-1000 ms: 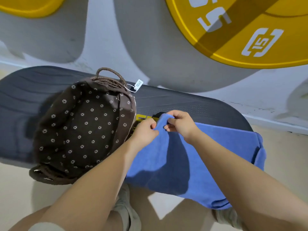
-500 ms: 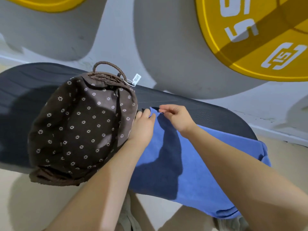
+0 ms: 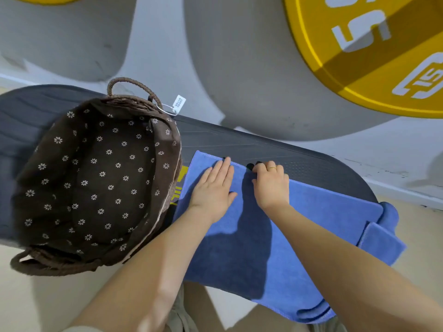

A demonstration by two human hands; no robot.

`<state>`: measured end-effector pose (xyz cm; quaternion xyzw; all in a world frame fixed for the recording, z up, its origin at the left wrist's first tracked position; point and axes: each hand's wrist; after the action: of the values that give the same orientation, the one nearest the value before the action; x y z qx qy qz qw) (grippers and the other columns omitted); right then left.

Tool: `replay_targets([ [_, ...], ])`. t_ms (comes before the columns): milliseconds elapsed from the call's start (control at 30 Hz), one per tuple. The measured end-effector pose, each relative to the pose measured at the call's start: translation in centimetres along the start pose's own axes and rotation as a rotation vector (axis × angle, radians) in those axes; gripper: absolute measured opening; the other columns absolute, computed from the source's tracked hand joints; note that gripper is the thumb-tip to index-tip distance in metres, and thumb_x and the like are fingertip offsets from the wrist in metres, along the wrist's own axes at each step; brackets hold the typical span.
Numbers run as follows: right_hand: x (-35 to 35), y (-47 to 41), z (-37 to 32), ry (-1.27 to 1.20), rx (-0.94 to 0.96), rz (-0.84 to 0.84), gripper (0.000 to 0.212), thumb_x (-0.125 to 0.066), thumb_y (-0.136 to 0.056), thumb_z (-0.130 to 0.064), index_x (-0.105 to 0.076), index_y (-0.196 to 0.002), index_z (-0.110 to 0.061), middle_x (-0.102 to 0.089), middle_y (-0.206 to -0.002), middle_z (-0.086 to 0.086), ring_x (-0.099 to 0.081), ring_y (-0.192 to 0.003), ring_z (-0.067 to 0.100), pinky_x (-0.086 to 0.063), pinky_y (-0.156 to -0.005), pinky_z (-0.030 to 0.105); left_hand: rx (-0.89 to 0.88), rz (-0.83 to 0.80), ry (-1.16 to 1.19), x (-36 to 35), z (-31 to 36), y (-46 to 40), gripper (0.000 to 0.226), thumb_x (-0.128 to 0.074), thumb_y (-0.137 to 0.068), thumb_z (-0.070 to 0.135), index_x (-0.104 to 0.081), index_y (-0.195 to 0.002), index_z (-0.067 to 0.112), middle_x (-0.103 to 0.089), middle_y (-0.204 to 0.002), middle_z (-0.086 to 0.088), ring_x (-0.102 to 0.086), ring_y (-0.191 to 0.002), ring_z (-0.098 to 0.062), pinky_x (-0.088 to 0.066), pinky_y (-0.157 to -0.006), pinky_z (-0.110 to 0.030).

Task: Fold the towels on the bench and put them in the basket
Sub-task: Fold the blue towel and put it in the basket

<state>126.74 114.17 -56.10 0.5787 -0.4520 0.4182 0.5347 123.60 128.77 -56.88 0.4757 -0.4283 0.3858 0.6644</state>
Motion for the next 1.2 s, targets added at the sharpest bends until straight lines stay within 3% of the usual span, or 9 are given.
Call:
replay_targets([
  [100, -0.2, -0.5, 0.0, 0.05, 0.037, 0.023, 0.021, -0.043, -0.093, -0.008, -0.053, -0.111, -0.013, -0.048, -0.115, 0.005, -0.043, -0.102, 0.026, -0.023, -0.075, 0.027, 0.017, -0.104, 0.051, -0.3, -0.8, -0.4, 0.074, -0.026, -0.096, 0.05, 0.012, -0.148, 0.013, 0.019, -0.156, 0.0, 0.012, -0.146, -0.015, 0.005, -0.117, -0.03],
  [233, 0.6, -1.2, 0.1, -0.278, -0.013, -0.04, 0.018, -0.037, -0.095, -0.006, -0.051, -0.108, -0.008, -0.046, -0.114, 0.008, -0.049, -0.085, 0.03, -0.039, -0.063, 0.035, 0.092, -0.102, 0.033, 0.6, -3.1, -2.0, 0.071, -0.023, -0.097, 0.048, 0.01, -0.148, 0.012, 0.018, -0.157, -0.002, 0.012, -0.146, -0.016, 0.004, -0.118, -0.031],
  [400, 1.0, 2.8, 2.5, -0.504, 0.117, -0.026, 0.029, -0.04, -0.095, -0.006, -0.049, -0.122, -0.012, -0.032, -0.146, -0.001, -0.054, -0.107, 0.023, -0.046, -0.085, 0.034, 0.147, -0.085, -0.037, 1.2, -1.7, -2.2, 0.066, -0.021, -0.1, 0.04, 0.009, -0.147, 0.006, 0.015, -0.157, -0.008, 0.008, -0.146, -0.021, 0.0, -0.119, -0.034],
  [533, 0.4, 6.9, 7.7, -0.348, 0.104, 0.018, 0.029, -0.042, -0.095, -0.006, -0.054, -0.121, -0.008, -0.038, -0.147, 0.007, -0.058, -0.106, 0.031, -0.043, -0.089, 0.032, -0.098, 0.041, -0.018, 1.3, 4.6, -0.8, 0.062, -0.022, -0.101, 0.033, 0.01, -0.148, 0.01, 0.017, -0.157, -0.003, 0.008, -0.146, -0.02, 0.001, -0.118, -0.033],
  [700, 0.8, 11.1, 15.0, -0.125, 0.04, 0.079, 0.026, -0.052, -0.071, 0.002, -0.065, -0.093, -0.003, -0.064, -0.101, 0.017, -0.06, -0.066, 0.038, -0.049, -0.065, 0.037, -0.378, -0.034, 0.057, -0.3, 14.2, 1.0, 0.048, -0.026, -0.101, 0.021, -0.018, -0.147, 0.01, 0.018, -0.157, -0.003, 0.01, -0.146, -0.021, 0.005, -0.117, -0.032],
  [833, 0.9, 13.8, 20.3, 0.076, 0.026, 0.006, 0.027, -0.066, -0.066, 0.003, -0.066, -0.091, -0.007, -0.065, -0.097, 0.014, -0.063, -0.09, 0.037, -0.046, -0.091, 0.047, -0.462, -0.164, 0.022, -1.7, 19.3, 1.3, 0.044, -0.031, -0.1, 0.019, -0.028, -0.144, 0.012, 0.002, -0.159, -0.005, -0.003, -0.146, -0.023, -0.004, -0.118, -0.032],
  [1000, 0.3, 15.3, 24.3, 0.186, 0.177, -0.057, 0.033, -0.083, -0.058, -0.008, -0.07, -0.089, -0.012, -0.067, -0.109, 0.014, -0.063, -0.105, 0.036, -0.046, -0.094, 0.051, -0.409, -0.339, -0.066, -2.6, 22.0, 1.5, 0.078, -0.043, -0.093, 0.048, -0.001, -0.15, 0.014, 0.014, -0.157, -0.005, 0.008, -0.146, -0.021, -0.003, -0.118, -0.034],
  [1100, 1.1, 15.5, 25.4, 0.255, 0.25, 0.002, 0.032, -0.087, -0.049, -0.011, -0.069, -0.076, -0.013, -0.07, -0.099, 0.011, -0.065, -0.103, 0.031, -0.047, -0.093, 0.05, -0.438, -0.351, -0.228, -3.1, 22.0, 1.6, 0.107, -0.052, -0.078, 0.067, 0.008, -0.148, 0.012, 0.021, -0.155, -0.011, 0.013, -0.145, -0.027, -0.002, -0.12, -0.039],
  [1200, 1.5, 17.2, 27.1, 0.327, 0.311, 0.173, 0.022, -0.073, -0.056, -0.001, -0.064, -0.073, -0.012, -0.067, -0.078, 0.006, -0.067, -0.089, 0.028, -0.046, -0.097, 0.048, -0.422, -0.345, -0.306, -3.3, 22.6, 2.0, 0.123, -0.057, -0.068, 0.073, 0.011, -0.148, 0.01, 0.022, -0.154, -0.015, 0.012, -0.145, -0.03, -0.003, -0.119, -0.041],
])
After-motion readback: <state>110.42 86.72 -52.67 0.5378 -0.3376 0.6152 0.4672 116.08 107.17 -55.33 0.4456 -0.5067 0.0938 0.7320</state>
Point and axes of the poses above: each hand's wrist, its own y-axis away from the middle knuckle, its own x-axis out of the back of the hand, z = x × y
